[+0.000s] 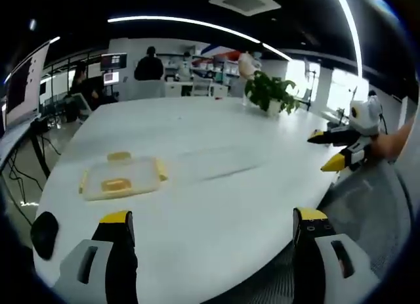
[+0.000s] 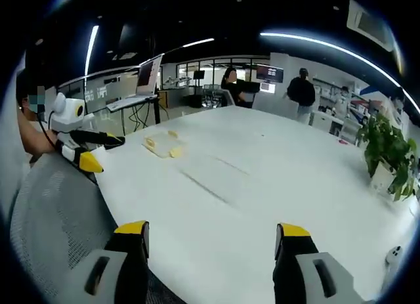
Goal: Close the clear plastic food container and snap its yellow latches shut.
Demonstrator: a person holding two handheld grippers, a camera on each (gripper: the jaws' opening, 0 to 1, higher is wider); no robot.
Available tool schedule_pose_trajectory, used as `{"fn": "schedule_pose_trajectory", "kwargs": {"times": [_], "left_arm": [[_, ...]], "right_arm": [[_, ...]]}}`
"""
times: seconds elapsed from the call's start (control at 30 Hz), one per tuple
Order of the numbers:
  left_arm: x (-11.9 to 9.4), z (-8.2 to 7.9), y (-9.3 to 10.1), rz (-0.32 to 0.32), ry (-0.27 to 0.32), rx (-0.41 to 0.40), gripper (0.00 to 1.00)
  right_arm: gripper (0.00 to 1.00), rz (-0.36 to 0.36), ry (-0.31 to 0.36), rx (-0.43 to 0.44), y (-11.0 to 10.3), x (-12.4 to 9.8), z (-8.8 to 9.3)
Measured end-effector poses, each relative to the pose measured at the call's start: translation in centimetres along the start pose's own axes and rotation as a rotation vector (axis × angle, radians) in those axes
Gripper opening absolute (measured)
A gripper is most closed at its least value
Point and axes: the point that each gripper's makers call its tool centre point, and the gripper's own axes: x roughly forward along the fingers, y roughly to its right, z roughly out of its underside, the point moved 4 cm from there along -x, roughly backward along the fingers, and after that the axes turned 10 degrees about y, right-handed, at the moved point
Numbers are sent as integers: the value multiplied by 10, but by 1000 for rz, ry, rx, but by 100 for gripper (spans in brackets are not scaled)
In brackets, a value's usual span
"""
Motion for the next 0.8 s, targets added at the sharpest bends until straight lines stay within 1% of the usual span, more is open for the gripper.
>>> {"fn": "schedule_pose_trajectory", "kwargs": {"times": [0.07, 0.13, 0.17, 0.2, 0.23, 0.3, 0.33, 0.4, 0.47, 0.53, 0.63, 0.73, 0.8], "left_arm": [[0, 0, 1, 7, 3, 5, 99], [0, 1, 2, 16, -8, 14, 99], [0, 0, 3, 21, -12, 28, 97], [0, -2, 5, 29, -7, 60, 95], [0, -2, 7, 35, -9, 62, 95], [0, -1, 8, 45, -18, 63, 97], [0, -1, 8, 47, -15, 64, 97], [-1, -5, 10, 71, -1, 60, 99], [-3, -6, 11, 89, 4, 81, 98], [-4, -3, 9, 94, -10, 75, 98], [-4, -1, 6, 83, -8, 43, 98], [-3, 2, 9, 86, -24, 52, 97], [-3, 2, 9, 92, -22, 50, 97]], "right_arm": [[77, 0, 1, 3, 0, 0, 0], [77, 0, 0, 4, 0, 0, 0], [77, -1, -1, 5, 0, 0, 0], [77, -3, -2, 4, 0, 0, 0], [77, -4, -1, 6, -1, 0, 0], [77, -9, -1, 10, -1, 0, 0], [77, -10, -1, 10, -1, 0, 0], [77, -14, -3, 11, -2, 0, 1], [76, -16, -5, 9, -2, 0, 1], [76, -19, -6, 13, -3, 0, 1], [76, -25, -7, 12, -4, 1, 1], [75, -28, -9, 11, -5, 0, 1], [75, -30, -8, 14, -5, 0, 1]]}}
